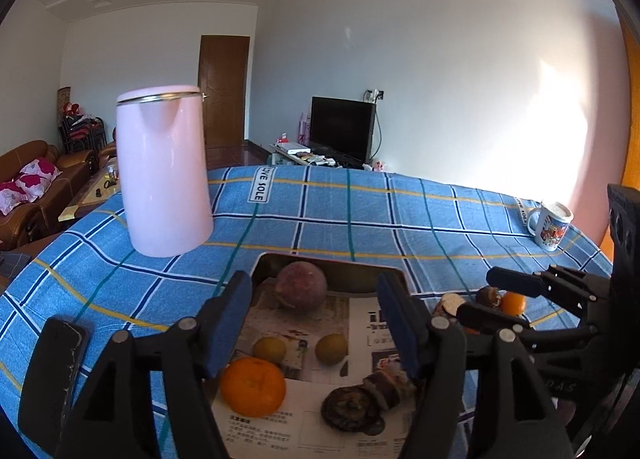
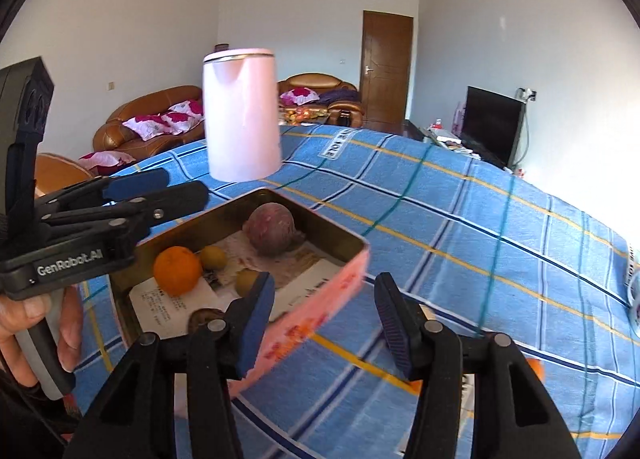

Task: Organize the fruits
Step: 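Open both tools to drop the purple fruit and jar into the box, then grasp the round biscuit with the left tool while the right tool grasps an orange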

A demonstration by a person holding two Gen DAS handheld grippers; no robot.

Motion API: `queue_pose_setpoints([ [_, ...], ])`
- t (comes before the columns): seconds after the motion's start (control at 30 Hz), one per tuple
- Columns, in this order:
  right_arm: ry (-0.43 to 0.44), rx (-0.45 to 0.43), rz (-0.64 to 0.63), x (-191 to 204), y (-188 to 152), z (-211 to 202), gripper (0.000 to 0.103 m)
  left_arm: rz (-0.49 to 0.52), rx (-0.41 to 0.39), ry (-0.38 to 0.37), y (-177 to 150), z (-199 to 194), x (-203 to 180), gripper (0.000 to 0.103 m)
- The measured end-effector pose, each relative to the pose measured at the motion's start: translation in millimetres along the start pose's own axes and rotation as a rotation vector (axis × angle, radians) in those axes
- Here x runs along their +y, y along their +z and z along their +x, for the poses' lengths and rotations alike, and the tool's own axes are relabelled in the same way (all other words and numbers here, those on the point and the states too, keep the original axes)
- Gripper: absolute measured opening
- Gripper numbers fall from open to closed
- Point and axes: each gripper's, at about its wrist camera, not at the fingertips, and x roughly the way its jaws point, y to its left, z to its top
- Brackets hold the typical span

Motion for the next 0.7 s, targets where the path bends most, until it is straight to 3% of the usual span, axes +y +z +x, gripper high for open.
queue_pose_setpoints([
  [0.07,-0.074,-0.009,0.045,-30.3,-5.2,-13.6,0.066,0.026,0.001,-0.031,0.8,1.4,-20.5,0.074],
  [0.3,-0.221,0.05,0.225,-116.0,-35.6,-27.9,0.067,0.137,0.07,-0.128,-7.7,19.0,-89.5,0.074],
  [0.43,-0.201,0.071,0.299,-137.1,-48.4,-22.1,0.067,0.165,0.119,-0.134,-13.5,38.8,-108.2,0.074],
  [0.7,-0.161,0.133,0.308,-136.1,-51.9,-8.3,0.067,0.203,0.179,-0.15,-21.6,58.5,-131.3,0.074],
])
